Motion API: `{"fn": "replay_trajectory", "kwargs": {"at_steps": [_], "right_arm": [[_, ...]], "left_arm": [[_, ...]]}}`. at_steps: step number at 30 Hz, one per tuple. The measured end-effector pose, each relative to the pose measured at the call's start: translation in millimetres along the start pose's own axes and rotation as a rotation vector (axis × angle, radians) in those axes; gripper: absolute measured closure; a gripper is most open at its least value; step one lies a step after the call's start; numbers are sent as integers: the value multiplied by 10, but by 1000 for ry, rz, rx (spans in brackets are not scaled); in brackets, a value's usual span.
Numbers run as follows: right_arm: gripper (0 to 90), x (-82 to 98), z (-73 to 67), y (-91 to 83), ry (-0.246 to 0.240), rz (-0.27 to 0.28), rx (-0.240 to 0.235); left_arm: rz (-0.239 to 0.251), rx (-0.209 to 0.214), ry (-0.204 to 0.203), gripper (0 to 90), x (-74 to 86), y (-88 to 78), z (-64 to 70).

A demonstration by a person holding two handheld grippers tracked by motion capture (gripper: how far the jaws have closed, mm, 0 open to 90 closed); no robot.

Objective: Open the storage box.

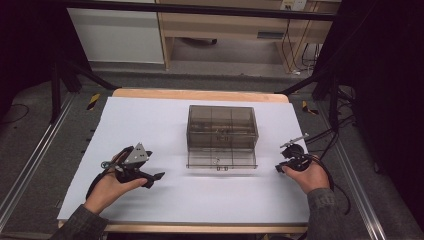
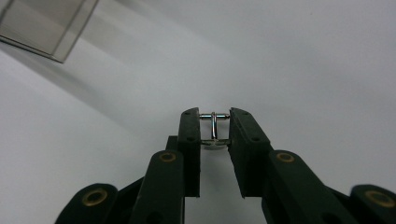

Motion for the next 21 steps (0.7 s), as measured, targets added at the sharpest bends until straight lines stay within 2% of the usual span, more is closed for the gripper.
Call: {"fn": "replay_trajectory", "kwargs": {"at_steps": [9,21], "right_arm": [[749,-130,-118,-292,7,145,-34],[748,-387,-362,-653,-64,300,-35]], "left_arm": [[-13,-8,-4,135,59,59,7],[-17,-25,1,134,106,123,35]]}}
Point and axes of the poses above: each handheld gripper's, and its own axes: y roughly forward along the jaws, x roughly out of its underside, z roughly to its right, the point moved 10 cm from there along y, roughly forward along the jaws, and after that the axes turned 10 degrees about -z, right-handed, at the moved point
